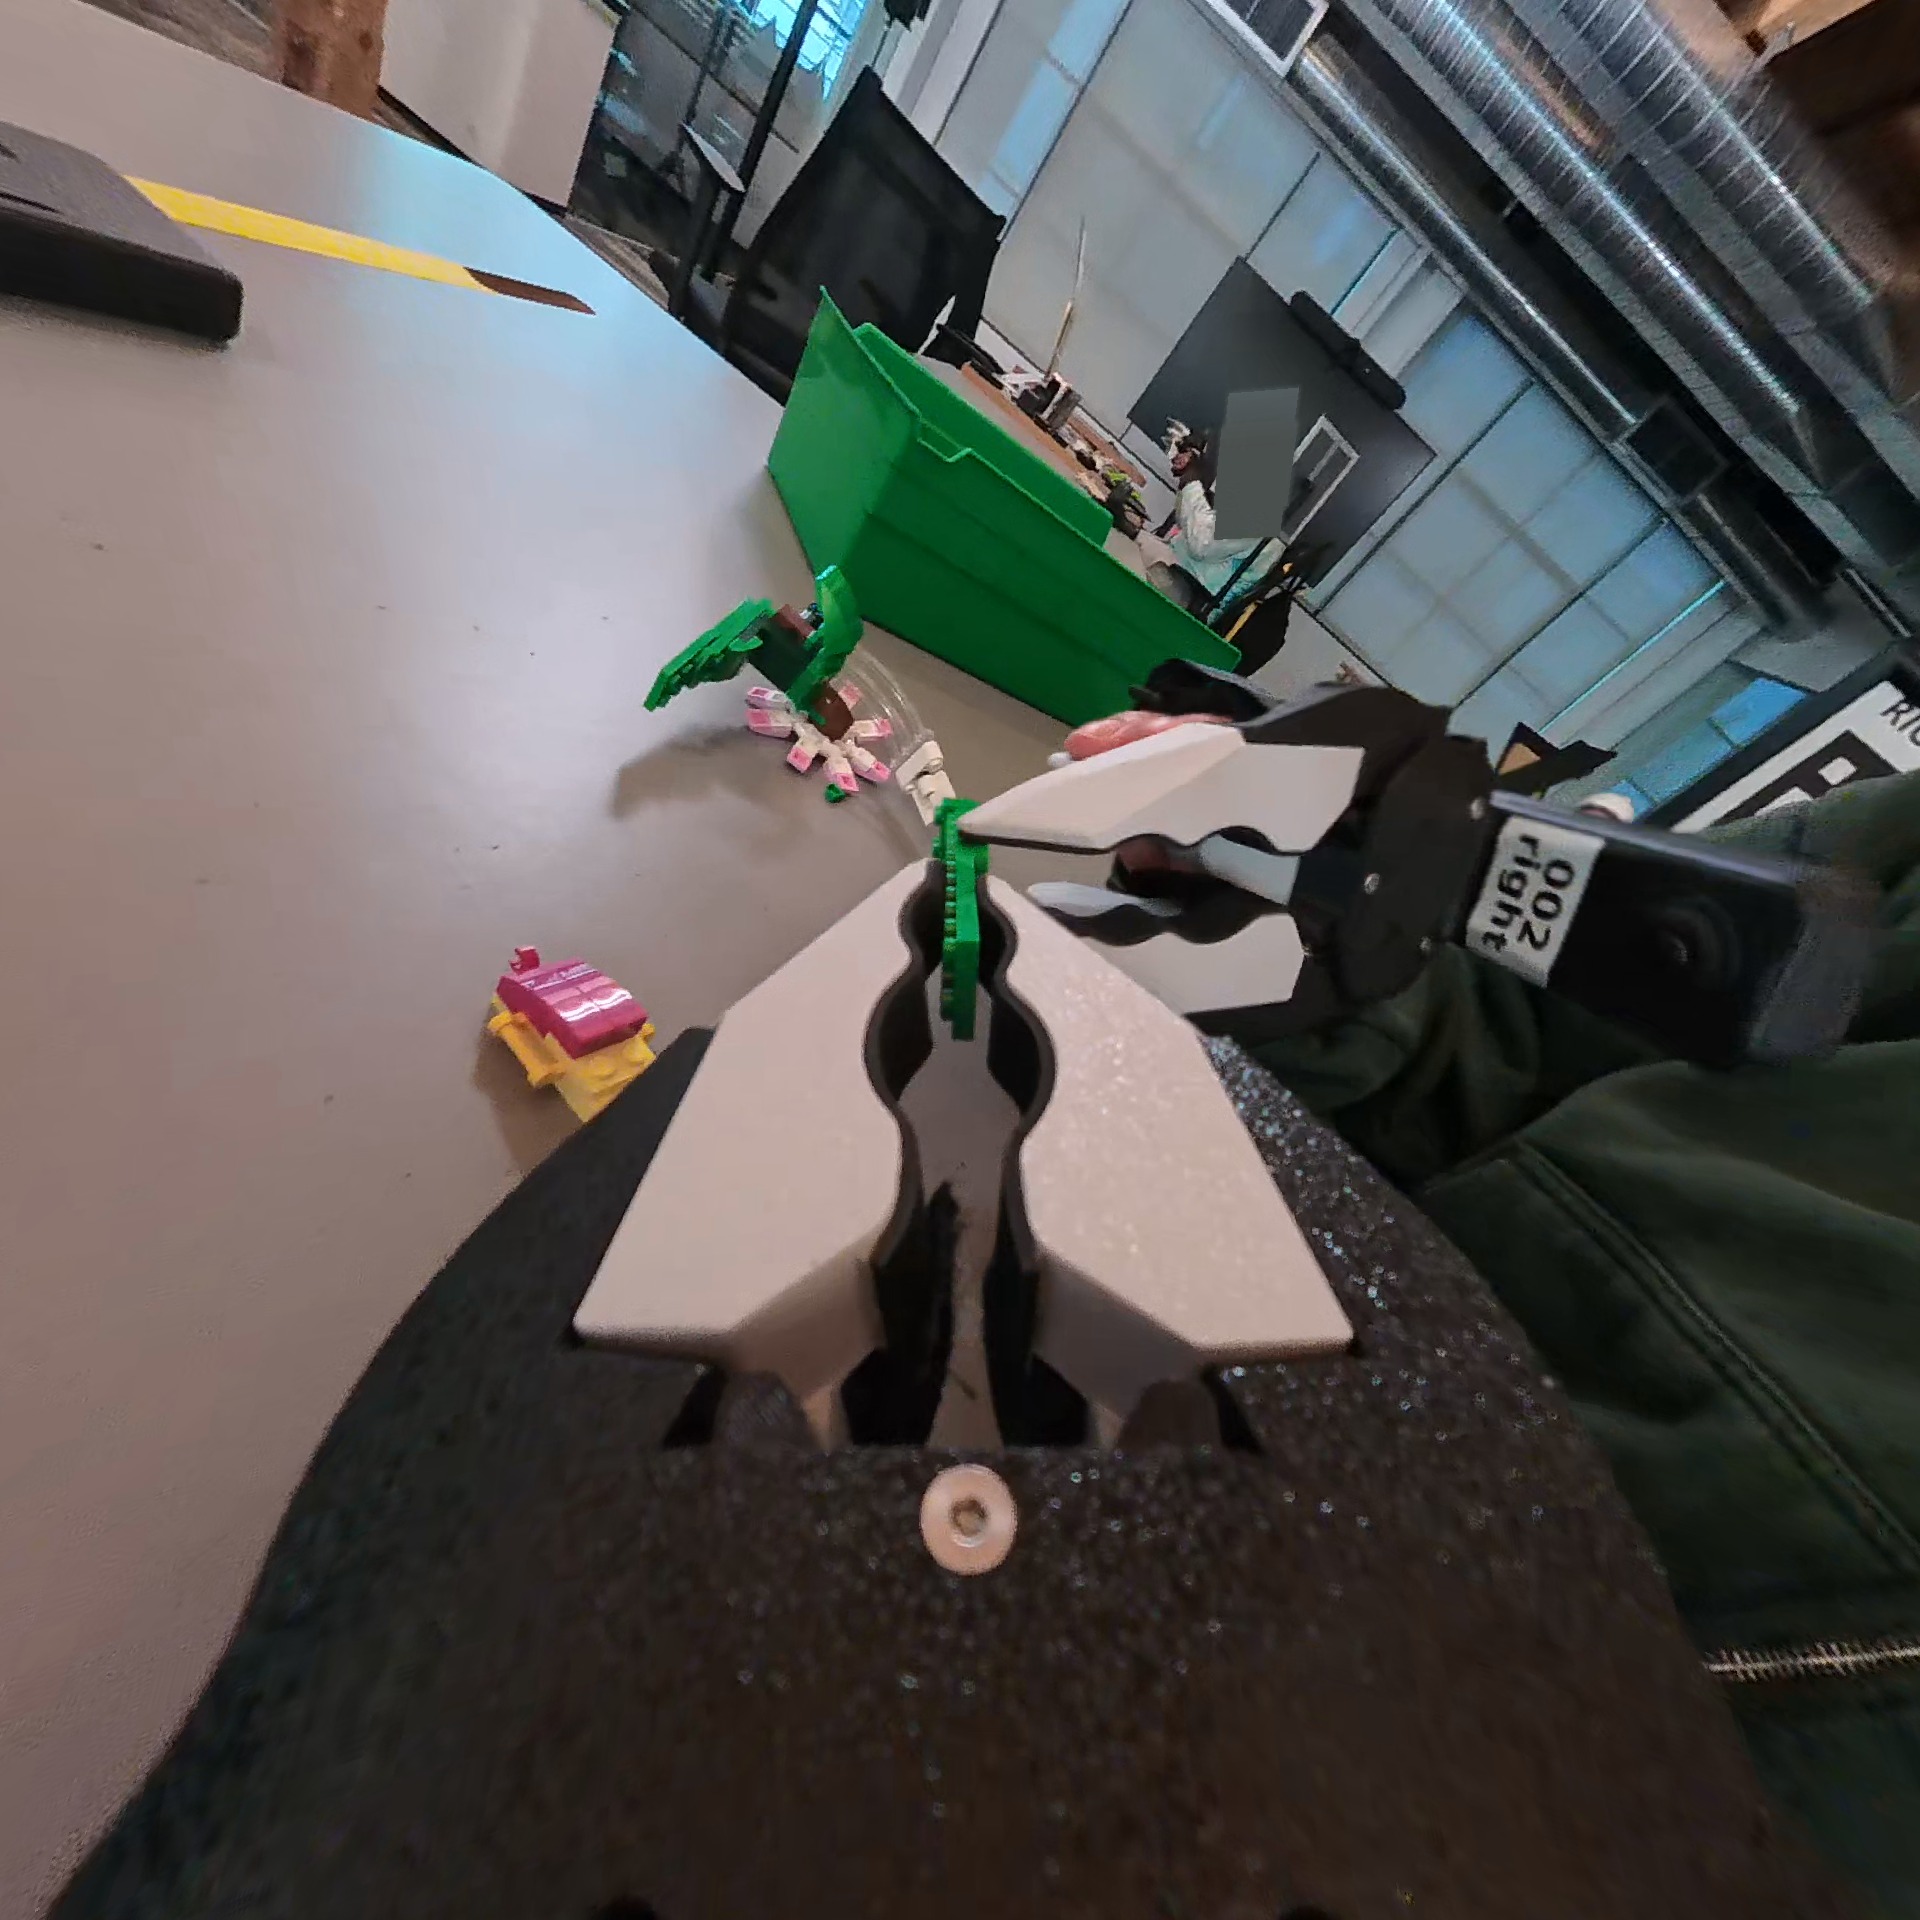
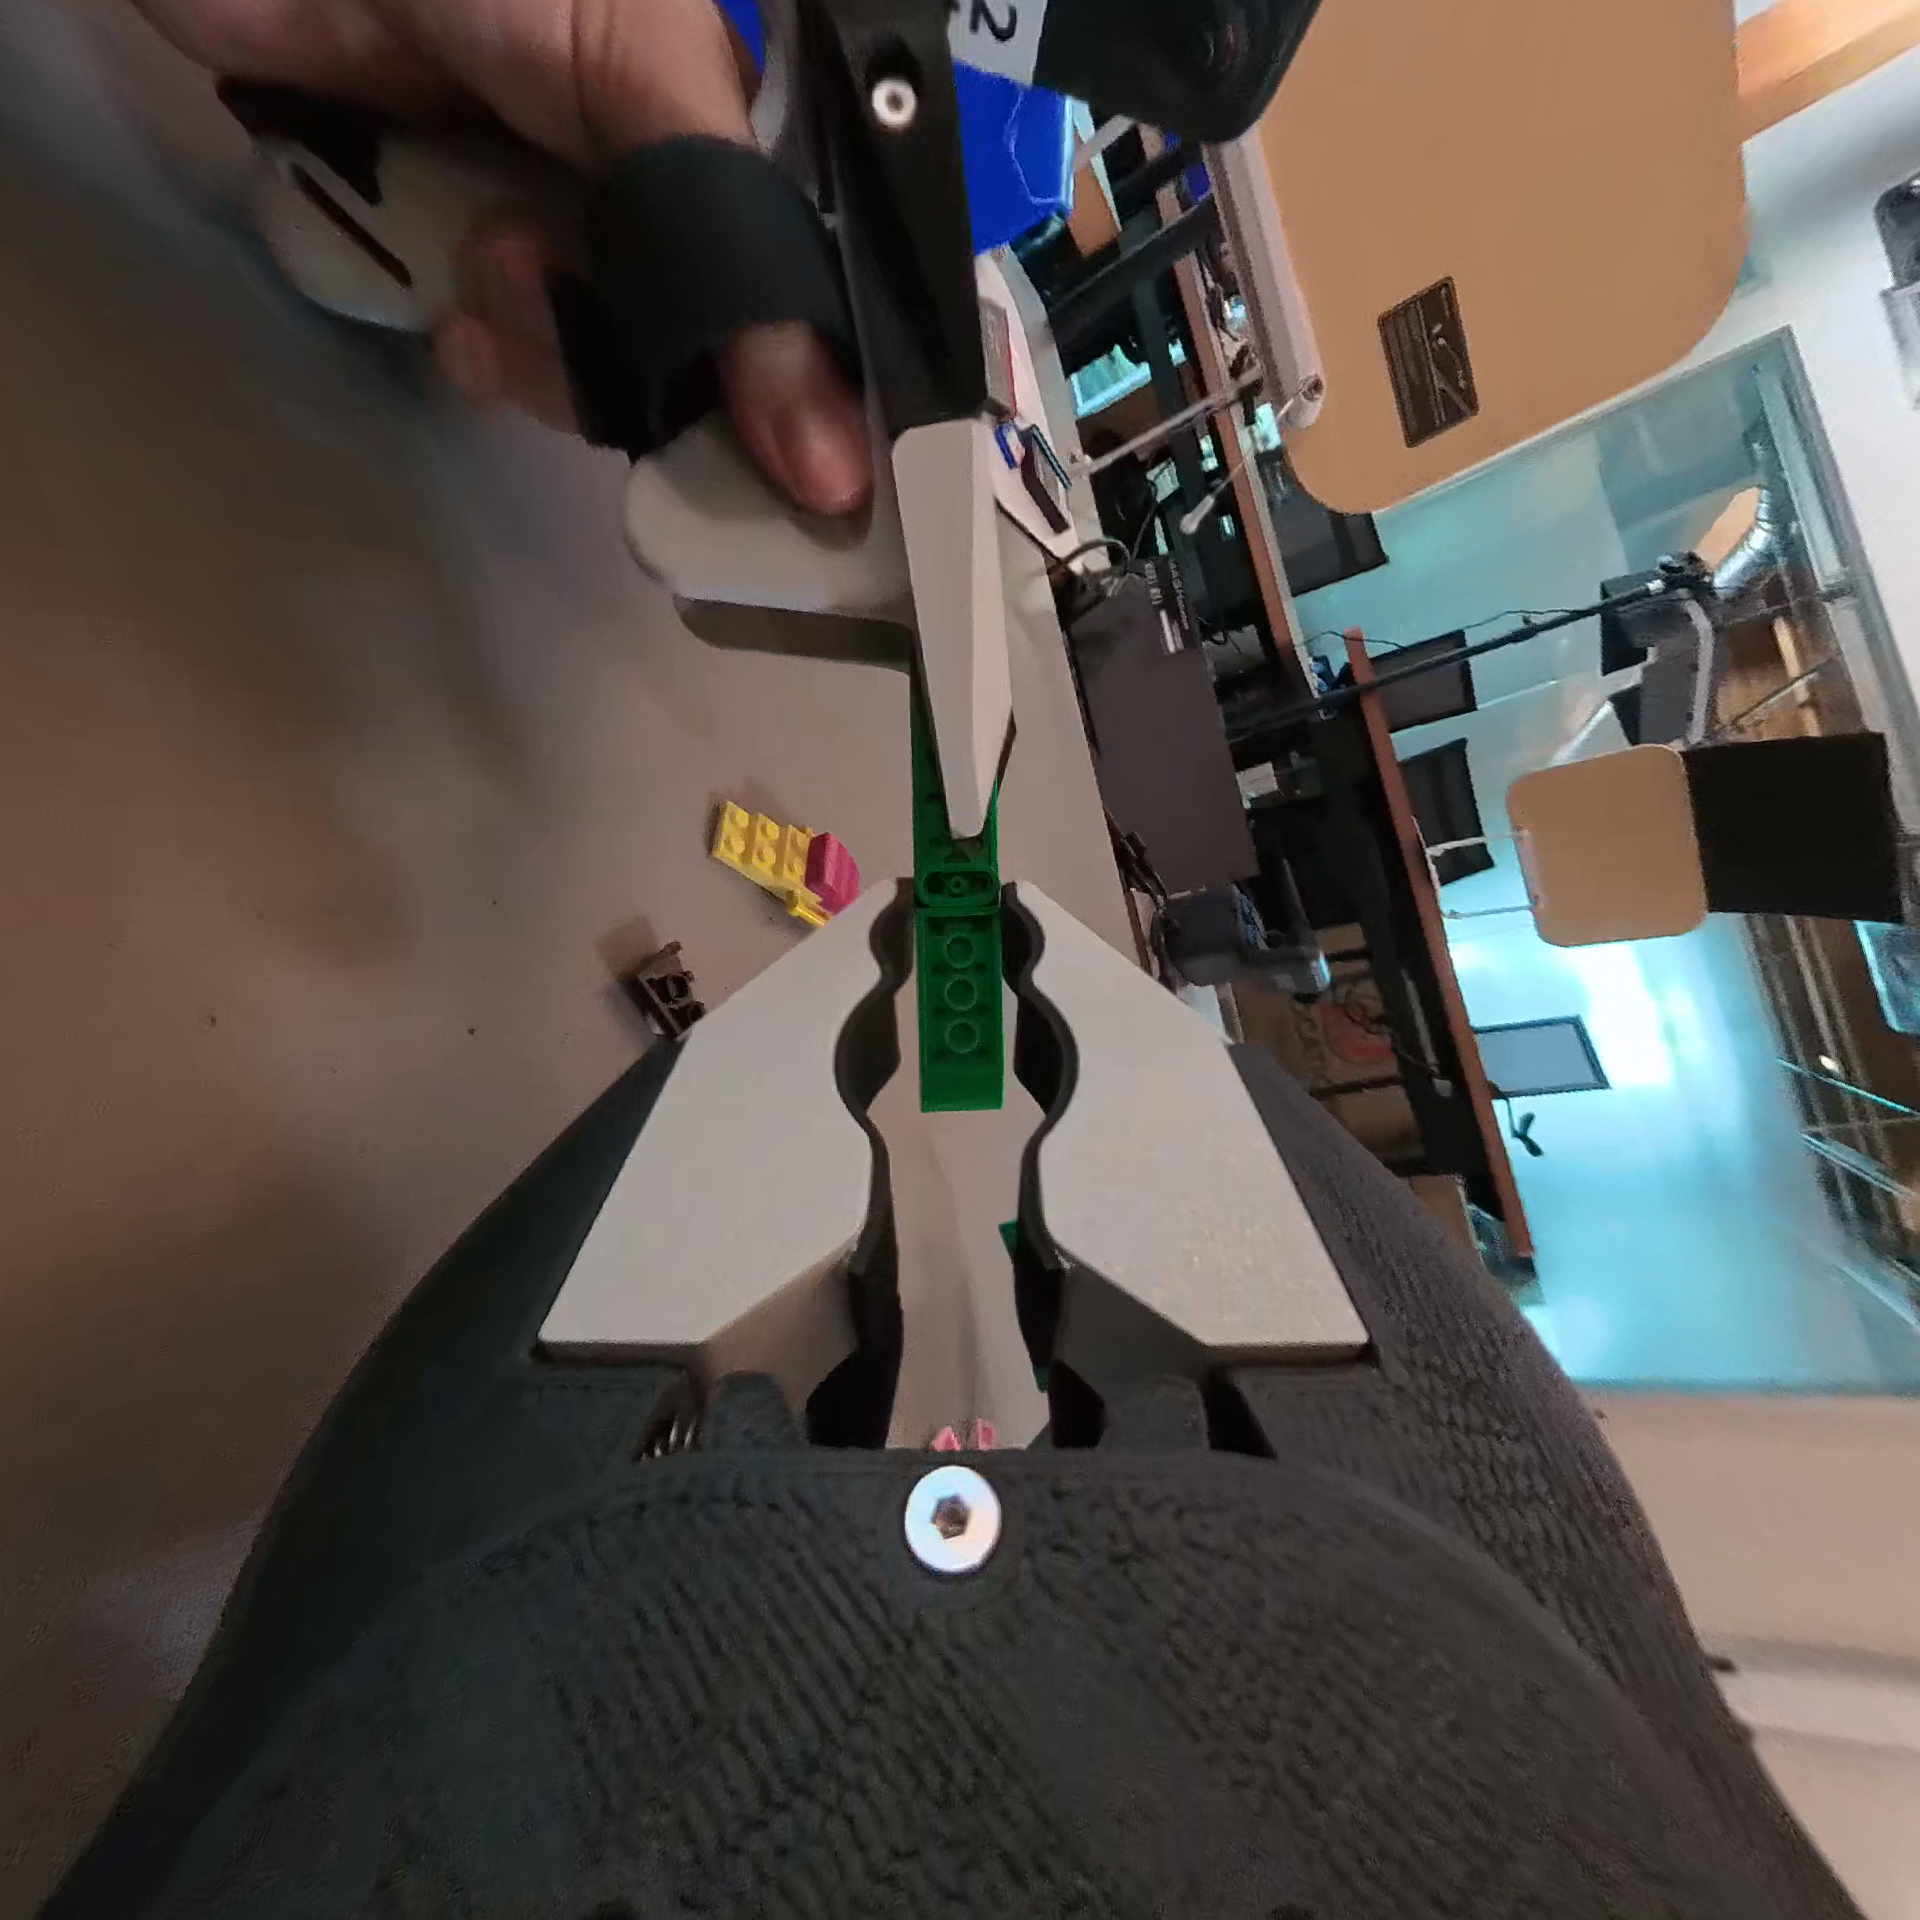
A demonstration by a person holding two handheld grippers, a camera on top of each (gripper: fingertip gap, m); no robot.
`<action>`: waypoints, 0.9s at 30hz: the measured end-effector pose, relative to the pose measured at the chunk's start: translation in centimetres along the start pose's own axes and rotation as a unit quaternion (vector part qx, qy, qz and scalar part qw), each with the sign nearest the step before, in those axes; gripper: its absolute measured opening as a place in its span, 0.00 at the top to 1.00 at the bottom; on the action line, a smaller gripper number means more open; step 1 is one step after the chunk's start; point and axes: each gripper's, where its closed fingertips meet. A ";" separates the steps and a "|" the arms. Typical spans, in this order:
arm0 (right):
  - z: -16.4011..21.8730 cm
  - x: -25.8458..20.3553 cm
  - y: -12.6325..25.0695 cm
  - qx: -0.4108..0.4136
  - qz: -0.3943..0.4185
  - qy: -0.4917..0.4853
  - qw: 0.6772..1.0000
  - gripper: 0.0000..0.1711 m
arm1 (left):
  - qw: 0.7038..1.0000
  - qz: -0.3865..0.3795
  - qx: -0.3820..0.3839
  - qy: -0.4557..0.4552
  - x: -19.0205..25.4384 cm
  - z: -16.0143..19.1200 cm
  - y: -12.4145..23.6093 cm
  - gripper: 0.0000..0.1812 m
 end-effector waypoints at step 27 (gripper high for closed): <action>1.0 -0.4 -0.8 0.016 -0.046 -0.113 0.992 0.92 | 0.990 -0.136 0.033 -0.017 -4.2 -1.6 4.7 0.99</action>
Point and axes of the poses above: each gripper's, where its closed fingertips meet, y back along the fingers, z out of its underside, x = y × z across the jaws, and after that the axes turned 9 degrees about -x, right-handed
